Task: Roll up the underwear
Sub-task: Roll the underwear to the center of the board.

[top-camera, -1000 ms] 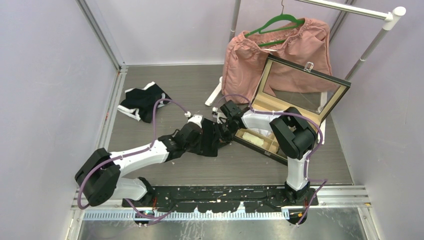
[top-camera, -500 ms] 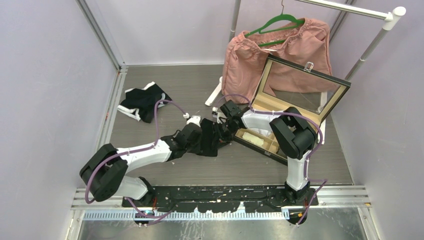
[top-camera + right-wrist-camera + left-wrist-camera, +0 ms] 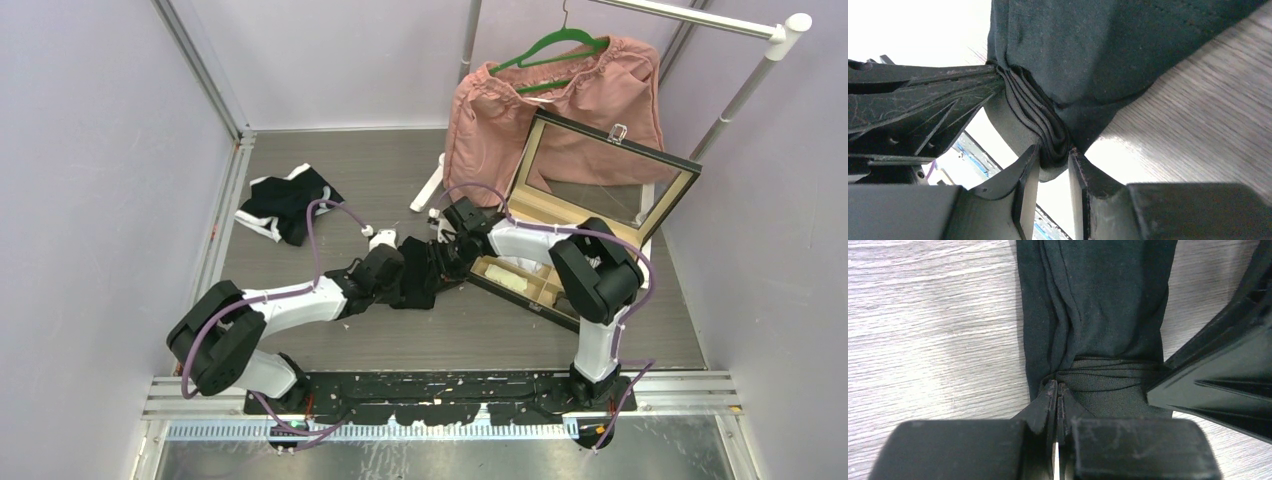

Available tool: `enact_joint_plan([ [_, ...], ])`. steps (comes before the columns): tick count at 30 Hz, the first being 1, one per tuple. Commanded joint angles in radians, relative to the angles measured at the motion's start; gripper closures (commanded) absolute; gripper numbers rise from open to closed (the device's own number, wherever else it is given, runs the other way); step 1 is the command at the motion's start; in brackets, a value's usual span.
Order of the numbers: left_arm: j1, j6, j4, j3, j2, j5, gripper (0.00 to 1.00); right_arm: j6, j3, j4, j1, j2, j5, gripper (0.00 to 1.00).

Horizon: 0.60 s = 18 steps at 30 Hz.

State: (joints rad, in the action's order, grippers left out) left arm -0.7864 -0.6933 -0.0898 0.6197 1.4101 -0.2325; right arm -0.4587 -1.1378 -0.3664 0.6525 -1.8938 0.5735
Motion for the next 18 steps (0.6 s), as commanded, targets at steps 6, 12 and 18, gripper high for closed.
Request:
enact_joint_plan([
  [6, 0.009, 0.0, -0.09, -0.036, 0.049, -0.02, 0.99, 0.017, 0.013, -0.029, -0.004, 0.074, -0.107, 0.67],
  [12, 0.009, -0.001, -0.083, -0.036, 0.062, -0.006, 0.99, 0.031, 0.018, -0.037, -0.005, 0.052, -0.142, 0.69],
  [18, 0.009, -0.001, -0.075, -0.036, 0.075, 0.002, 0.99, 0.047, 0.029, -0.04, 0.0, 0.033, -0.165, 0.7],
])
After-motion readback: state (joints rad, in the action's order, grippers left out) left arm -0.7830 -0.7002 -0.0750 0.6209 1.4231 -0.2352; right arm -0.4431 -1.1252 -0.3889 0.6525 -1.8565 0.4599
